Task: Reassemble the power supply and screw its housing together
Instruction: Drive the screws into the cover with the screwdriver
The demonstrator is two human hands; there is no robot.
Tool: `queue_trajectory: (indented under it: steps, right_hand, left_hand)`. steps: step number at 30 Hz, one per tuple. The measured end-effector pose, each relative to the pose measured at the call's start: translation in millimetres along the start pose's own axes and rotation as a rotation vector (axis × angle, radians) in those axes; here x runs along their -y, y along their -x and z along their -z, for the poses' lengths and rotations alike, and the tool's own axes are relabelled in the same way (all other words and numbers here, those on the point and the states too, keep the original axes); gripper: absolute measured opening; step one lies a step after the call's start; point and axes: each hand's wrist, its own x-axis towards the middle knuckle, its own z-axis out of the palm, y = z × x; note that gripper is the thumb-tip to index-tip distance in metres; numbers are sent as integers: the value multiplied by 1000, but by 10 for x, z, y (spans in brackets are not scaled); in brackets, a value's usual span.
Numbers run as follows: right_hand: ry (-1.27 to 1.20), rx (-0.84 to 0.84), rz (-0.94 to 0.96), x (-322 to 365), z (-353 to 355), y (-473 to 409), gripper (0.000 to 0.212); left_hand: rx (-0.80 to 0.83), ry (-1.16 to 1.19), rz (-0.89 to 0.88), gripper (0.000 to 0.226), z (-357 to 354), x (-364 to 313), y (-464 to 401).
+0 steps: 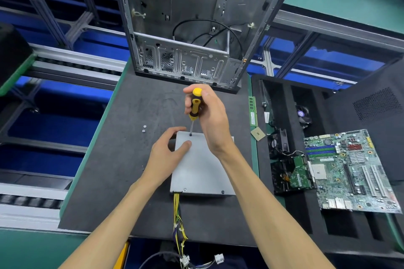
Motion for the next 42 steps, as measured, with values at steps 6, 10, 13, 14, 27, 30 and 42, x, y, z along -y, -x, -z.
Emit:
queue_trajectory:
  steps: [6, 10, 13, 14, 27, 30, 42]
  right_hand:
    - [18, -45, -14, -19, 0, -8, 14]
    - [26, -22, -12, -21, 11, -3, 29]
    - [10, -39, -27, 13, -10, -10, 13]
    - [20, -37, -23, 7, -13, -14, 5]
    - [29, -18, -20, 3, 11, 19, 11]
    - [54, -6, 1, -1, 23, 31, 18]
    - [42, -4, -12, -24, 41, 27, 34]
  left_hand:
    - [3, 28, 5, 31, -7, -5, 4]
    - [-1, 22, 5, 32, -6, -4, 3]
    - [-3, 19, 3, 31, -4, 0, 2]
    - [-3, 20, 3, 31, -4, 3, 2]
    - [-11, 23, -6, 31, -21, -10, 15]
    - [-15, 21, -5, 31, -22, -4, 15]
    - [-17, -3, -14, 31, -22, 10, 11]
